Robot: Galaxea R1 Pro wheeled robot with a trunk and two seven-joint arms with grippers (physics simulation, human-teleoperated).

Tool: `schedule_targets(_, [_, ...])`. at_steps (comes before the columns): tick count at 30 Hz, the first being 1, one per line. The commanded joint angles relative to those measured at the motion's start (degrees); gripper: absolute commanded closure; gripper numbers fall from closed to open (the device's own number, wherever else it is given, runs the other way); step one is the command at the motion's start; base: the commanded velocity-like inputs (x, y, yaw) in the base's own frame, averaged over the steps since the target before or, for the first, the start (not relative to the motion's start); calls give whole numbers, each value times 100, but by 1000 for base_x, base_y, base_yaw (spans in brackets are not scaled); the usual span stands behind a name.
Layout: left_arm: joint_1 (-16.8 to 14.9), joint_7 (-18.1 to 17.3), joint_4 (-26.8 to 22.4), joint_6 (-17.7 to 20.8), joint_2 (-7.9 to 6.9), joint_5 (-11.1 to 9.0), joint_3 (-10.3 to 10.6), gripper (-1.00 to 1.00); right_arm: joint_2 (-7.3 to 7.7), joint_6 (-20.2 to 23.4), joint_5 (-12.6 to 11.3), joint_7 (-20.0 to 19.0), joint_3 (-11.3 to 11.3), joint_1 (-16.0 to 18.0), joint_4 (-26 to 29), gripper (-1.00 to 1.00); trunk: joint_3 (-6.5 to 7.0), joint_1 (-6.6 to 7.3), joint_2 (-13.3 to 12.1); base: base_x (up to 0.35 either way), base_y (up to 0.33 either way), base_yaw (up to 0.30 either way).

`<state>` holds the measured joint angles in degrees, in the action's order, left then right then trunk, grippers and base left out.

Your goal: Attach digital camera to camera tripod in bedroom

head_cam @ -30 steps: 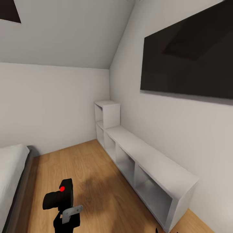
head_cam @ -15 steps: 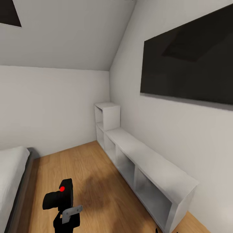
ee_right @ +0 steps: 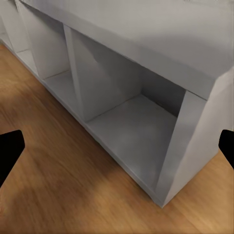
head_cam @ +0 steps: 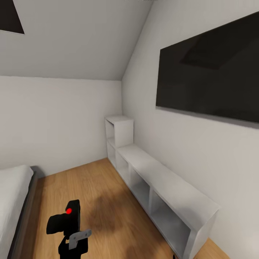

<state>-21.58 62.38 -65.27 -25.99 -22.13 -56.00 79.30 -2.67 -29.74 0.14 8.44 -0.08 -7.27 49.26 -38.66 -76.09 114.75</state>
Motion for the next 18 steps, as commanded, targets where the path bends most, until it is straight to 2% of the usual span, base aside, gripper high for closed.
schedule_targets(1, [-13,11,37,-3,21,-22,26,100,-3,-6,2,17,-1,-2,-3,-100,14,23,-39,0,0,0])
schedule_targets(3, [-13,11,167,-6,85,-54,59,100,-4,-7,3,17,-1,-2,-49,-100,50,67,-119,0,0,0])
schedule_targets(6, [-13,14,264,-91,123,-141,279,100,-5,-11,3,16,-1,-2,-104,-100,103,133,-239,0,0,0])
schedule_targets(7, [-13,19,292,-234,128,-200,513,100,-5,-15,3,16,-1,-2,-124,-100,121,155,-279,0,0,0])
schedule_targets(8, [-13,23,305,-335,130,-237,654,100,-5,-17,3,17,-1,-2,-133,-100,139,177,-319,0,0,0])
schedule_targets(10, [-13,31,382,-840,135,-474,1256,100,-1,-20,2,15,-1,-2,-197,-100,175,221,-400,0,0,0])
schedule_targets(11, [-13,22,715,-1329,167,-978,1737,100,2,-23,3,15,-1,-2,-300,-100,193,243,-440,0,0,0])
schedule_targets(12, [-13,15,877,-1423,205,-1181,1826,100,2,-23,3,13,-1,-2,-344,-100,211,265,-480,0,0,0])
schedule_targets(13, [-13,12,954,-1457,232,-1275,1857,100,3,-23,3,14,-1,-2,-366,-100,229,287,-520,0,0,0])
schedule_targets(14, [-13,7,1154,-1524,342,-1505,1923,100,3,-23,3,12,-1,-2,-412,-100,247,308,-560,0,0,0])
schedule_targets(17, [-13,4,1366,-1558,519,-1658,1964,100,3,-23,3,10,-1,-2,-441,-100,301,374,-680,0,0,0])
schedule_targets(18, [-13,3,1509,-1565,621,-1697,1974,100,3,-25,3,9,-1,-2,-448,-100,319,396,-720,0,0,0])
